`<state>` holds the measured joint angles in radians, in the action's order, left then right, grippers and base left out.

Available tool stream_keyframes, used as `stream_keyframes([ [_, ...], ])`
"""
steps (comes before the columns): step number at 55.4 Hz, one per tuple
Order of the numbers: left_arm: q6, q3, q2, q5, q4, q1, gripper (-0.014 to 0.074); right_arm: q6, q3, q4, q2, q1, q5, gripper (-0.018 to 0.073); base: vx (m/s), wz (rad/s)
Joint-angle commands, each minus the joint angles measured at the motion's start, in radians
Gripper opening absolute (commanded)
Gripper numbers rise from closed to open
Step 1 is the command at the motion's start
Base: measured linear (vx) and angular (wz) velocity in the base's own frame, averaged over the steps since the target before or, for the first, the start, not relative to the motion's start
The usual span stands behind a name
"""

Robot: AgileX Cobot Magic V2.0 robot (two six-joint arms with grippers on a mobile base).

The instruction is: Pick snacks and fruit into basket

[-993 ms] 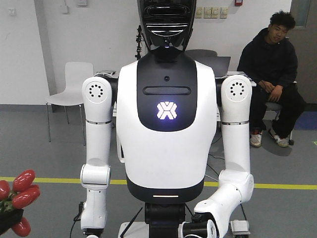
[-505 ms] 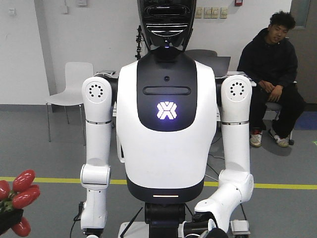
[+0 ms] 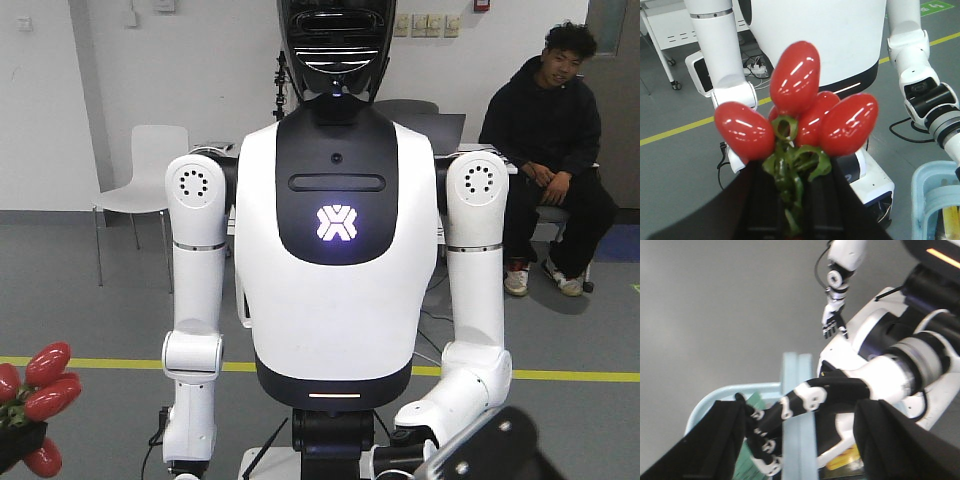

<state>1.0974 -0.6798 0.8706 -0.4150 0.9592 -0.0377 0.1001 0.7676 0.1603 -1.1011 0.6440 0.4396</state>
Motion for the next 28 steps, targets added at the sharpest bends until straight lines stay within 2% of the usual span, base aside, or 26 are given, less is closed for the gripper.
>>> stream_keyframes([
  [1,0.004,-0.024,-0.007,0.025,0.037,-0.004,-0.0006,-0.016,0.034,-0.03,0.091,-0.087,-0.061,0.0501,0.0,0.0],
  [6,0.063,-0.024,-0.007,-0.027,0.037,-0.017,-0.0006,-0.011,0.034,-0.047,0.172,-0.161,-0.041,0.0501,0.0,0.0],
  [10,0.156,-0.025,-0.007,-0.103,0.048,-0.052,-0.0006,-0.011,0.034,-0.065,0.237,-0.212,-0.005,0.0501,0.0,0.0],
  [14,0.233,-0.025,-0.007,-0.164,0.123,-0.098,-0.0006,-0.009,0.034,-0.101,0.29,-0.244,0.03,0.0501,0.0,0.0],
  [21,0.332,-0.025,0.016,-0.205,0.281,-0.199,-0.0006,-0.011,0.034,-0.12,0.361,-0.263,0.044,0.0501,0.0,0.0],
  [24,0.352,-0.025,0.035,-0.229,0.307,-0.249,-0.0006,-0.016,0.034,-0.12,0.381,-0.263,0.042,0.0501,0.0,0.0],
  [28,0.354,-0.025,0.075,-0.255,0.299,-0.32,-0.0006,-0.032,0.034,-0.119,0.397,-0.262,0.04,0.0501,0.0,0.0],
])
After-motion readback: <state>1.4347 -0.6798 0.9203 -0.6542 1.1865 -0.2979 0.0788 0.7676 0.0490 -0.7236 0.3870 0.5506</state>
